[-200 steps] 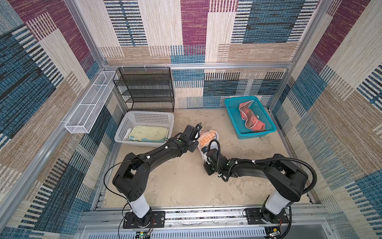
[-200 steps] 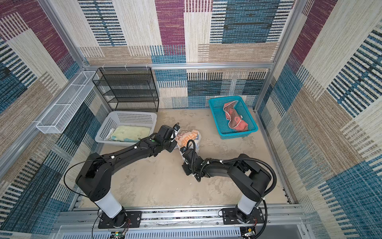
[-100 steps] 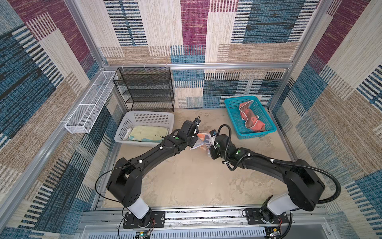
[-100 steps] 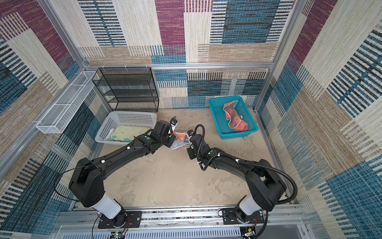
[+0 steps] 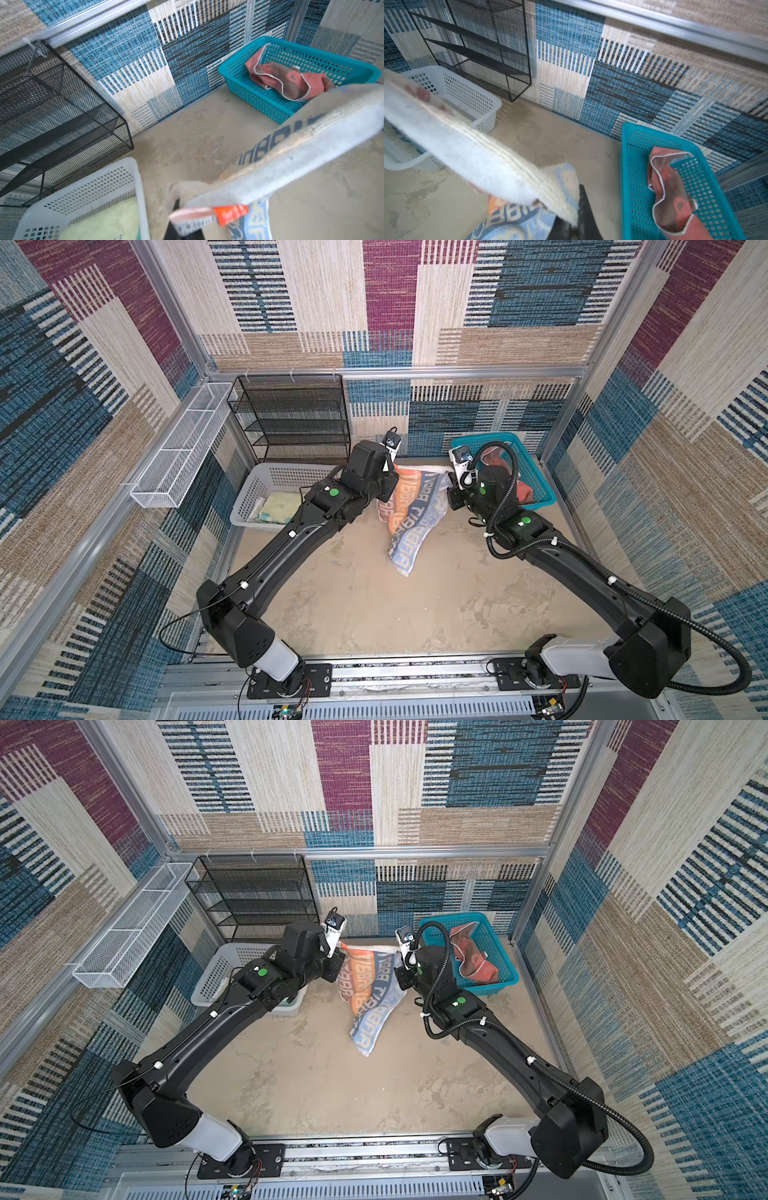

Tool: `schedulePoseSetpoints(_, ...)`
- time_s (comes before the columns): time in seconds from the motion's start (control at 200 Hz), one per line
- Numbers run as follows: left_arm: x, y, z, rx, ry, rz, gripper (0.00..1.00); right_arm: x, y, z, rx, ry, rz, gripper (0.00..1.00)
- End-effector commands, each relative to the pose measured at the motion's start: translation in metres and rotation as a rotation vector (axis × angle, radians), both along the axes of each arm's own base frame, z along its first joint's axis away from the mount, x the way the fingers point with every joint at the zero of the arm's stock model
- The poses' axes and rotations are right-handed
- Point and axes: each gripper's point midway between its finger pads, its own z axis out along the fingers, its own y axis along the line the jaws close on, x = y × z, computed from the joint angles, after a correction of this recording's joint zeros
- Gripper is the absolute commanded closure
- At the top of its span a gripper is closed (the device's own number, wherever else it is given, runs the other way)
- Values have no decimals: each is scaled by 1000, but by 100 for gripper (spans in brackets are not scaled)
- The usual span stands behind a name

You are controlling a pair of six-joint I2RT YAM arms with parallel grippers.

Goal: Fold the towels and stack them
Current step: 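Lift the RABBIT towel up with both grippers, spreading its edge apart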

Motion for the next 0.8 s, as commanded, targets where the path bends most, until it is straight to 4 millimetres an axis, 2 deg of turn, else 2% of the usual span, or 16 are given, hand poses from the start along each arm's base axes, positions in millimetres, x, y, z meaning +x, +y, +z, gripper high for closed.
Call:
schedulePoseSetpoints(0.0, -18, 15, 11, 40, 20, 9, 100, -7, 4, 23, -44, -51, 59, 100)
schedulePoseSetpoints(0.145, -41, 26, 33, -5, 3, -5, 100, -27, 9, 48, -25, -74, 144, 100)
schedulePoseSetpoints(0.275, -64, 35, 59, -72, -12, -20, 100, -46, 5, 75, 15, -113, 180, 100)
schedulePoseSetpoints(0.441, -96, 35, 85, -172, -16, -114, 100, -74, 6, 108, 70, -155, 266, 100)
schedulePoseSetpoints(0.581, -129, 30, 106, -293, -9, -230, 100, -102, 11, 127, 119, -178, 371, 100)
schedulePoseSetpoints(0.701, -153, 37, 124, -390, -12, -262, 100, -124, 12, 139, 157, -196, 440, 100)
schedulePoseSetpoints(0.791, -166, 47, 135, -444, -25, -258, 100, -130, 8, 145, 177, -205, 442, 100)
